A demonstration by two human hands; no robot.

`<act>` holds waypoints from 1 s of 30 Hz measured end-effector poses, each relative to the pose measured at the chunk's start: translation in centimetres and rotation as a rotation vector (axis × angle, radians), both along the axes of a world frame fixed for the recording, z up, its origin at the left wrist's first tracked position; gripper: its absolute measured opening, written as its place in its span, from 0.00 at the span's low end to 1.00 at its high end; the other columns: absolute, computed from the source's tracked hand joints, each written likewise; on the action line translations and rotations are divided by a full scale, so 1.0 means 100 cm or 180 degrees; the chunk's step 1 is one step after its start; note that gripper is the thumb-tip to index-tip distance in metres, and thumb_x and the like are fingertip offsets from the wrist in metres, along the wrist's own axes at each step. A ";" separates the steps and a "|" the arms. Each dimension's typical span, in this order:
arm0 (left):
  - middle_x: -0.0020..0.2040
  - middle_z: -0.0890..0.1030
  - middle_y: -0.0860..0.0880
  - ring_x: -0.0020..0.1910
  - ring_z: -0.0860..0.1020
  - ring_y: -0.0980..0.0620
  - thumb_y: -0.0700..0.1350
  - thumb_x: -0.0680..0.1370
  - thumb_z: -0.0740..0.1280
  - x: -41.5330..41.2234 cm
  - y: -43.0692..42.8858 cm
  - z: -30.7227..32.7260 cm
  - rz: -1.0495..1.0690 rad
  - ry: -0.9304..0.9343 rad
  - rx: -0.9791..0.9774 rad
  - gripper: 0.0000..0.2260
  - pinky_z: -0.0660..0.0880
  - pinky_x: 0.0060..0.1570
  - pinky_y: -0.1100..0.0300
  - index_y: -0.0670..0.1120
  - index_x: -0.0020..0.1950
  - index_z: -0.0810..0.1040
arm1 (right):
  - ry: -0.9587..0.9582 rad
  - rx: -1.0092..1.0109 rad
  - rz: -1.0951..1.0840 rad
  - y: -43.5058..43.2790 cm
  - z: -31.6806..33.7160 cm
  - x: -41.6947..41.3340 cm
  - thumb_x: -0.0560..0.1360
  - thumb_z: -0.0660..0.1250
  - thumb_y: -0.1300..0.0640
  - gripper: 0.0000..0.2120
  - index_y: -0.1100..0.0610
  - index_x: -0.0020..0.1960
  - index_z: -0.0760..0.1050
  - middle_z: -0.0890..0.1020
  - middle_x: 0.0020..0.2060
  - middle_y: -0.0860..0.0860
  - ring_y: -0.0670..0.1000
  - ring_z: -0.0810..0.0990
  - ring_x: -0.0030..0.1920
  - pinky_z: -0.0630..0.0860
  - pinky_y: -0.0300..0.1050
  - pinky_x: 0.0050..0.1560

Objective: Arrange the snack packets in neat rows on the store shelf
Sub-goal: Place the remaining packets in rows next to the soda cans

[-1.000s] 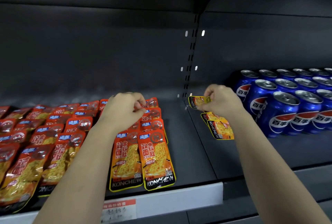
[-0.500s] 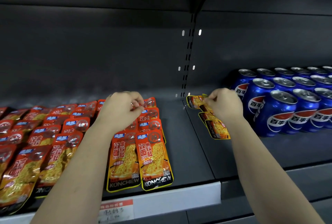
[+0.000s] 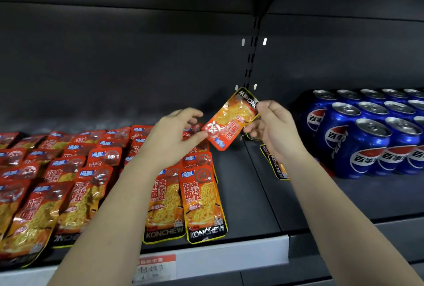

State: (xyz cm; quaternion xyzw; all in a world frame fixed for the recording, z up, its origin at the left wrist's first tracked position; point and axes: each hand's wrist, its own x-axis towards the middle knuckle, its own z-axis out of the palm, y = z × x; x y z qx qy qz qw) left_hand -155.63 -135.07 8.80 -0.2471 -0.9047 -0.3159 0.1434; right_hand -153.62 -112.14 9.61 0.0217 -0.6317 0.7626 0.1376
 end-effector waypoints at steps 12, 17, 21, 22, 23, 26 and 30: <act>0.47 0.84 0.52 0.46 0.83 0.55 0.43 0.69 0.77 0.004 -0.003 0.010 -0.0192 -0.0551 0.1401 0.17 0.81 0.49 0.48 0.53 0.55 0.78 | -0.0227 0.1064 0.0262 -0.001 -0.014 -0.004 0.80 0.63 0.59 0.08 0.56 0.43 0.75 0.82 0.37 0.53 0.49 0.79 0.32 0.67 0.38 0.27; 0.46 0.85 0.51 0.46 0.84 0.51 0.44 0.72 0.74 0.006 -0.002 0.014 0.0027 -0.0668 0.2318 0.07 0.80 0.51 0.44 0.52 0.48 0.81 | -0.0217 0.2881 -0.0816 0.014 -0.024 -0.016 0.74 0.67 0.59 0.05 0.52 0.45 0.82 0.83 0.37 0.45 0.46 0.81 0.40 0.77 0.39 0.45; 0.46 0.85 0.47 0.47 0.84 0.46 0.44 0.74 0.73 0.006 -0.006 0.017 0.0200 -0.0696 0.3008 0.02 0.79 0.52 0.41 0.51 0.45 0.82 | -0.0620 0.3682 -0.1089 0.033 -0.031 -0.021 0.74 0.65 0.58 0.07 0.51 0.44 0.82 0.84 0.46 0.50 0.55 0.80 0.52 0.77 0.51 0.55; 0.46 0.85 0.47 0.47 0.84 0.46 0.45 0.74 0.73 0.005 -0.007 0.017 0.0218 -0.0707 0.3083 0.02 0.80 0.50 0.42 0.51 0.46 0.82 | -0.0774 0.3772 -0.1060 0.035 -0.031 -0.021 0.75 0.65 0.57 0.07 0.50 0.47 0.82 0.83 0.49 0.52 0.57 0.79 0.54 0.77 0.54 0.56; 0.45 0.85 0.49 0.47 0.84 0.48 0.45 0.74 0.73 0.005 -0.008 0.017 0.0257 -0.0708 0.3096 0.03 0.80 0.48 0.44 0.51 0.46 0.82 | -0.0900 0.3831 -0.1015 0.036 -0.031 -0.021 0.76 0.65 0.56 0.08 0.51 0.50 0.82 0.83 0.52 0.53 0.59 0.79 0.55 0.77 0.55 0.56; 0.44 0.85 0.51 0.46 0.84 0.51 0.44 0.75 0.71 0.004 -0.008 0.016 0.0269 -0.0695 0.3042 0.03 0.80 0.44 0.51 0.50 0.47 0.82 | -0.1126 0.4116 -0.0868 0.033 -0.026 -0.016 0.77 0.63 0.57 0.11 0.56 0.55 0.81 0.83 0.53 0.56 0.61 0.78 0.55 0.77 0.56 0.56; 0.48 0.85 0.51 0.49 0.83 0.52 0.47 0.77 0.70 0.001 -0.006 0.015 0.0287 -0.0731 0.2908 0.05 0.80 0.50 0.50 0.51 0.52 0.81 | -0.0970 0.4286 -0.0818 0.031 -0.023 -0.010 0.75 0.62 0.62 0.13 0.55 0.54 0.82 0.84 0.52 0.54 0.58 0.79 0.55 0.77 0.51 0.56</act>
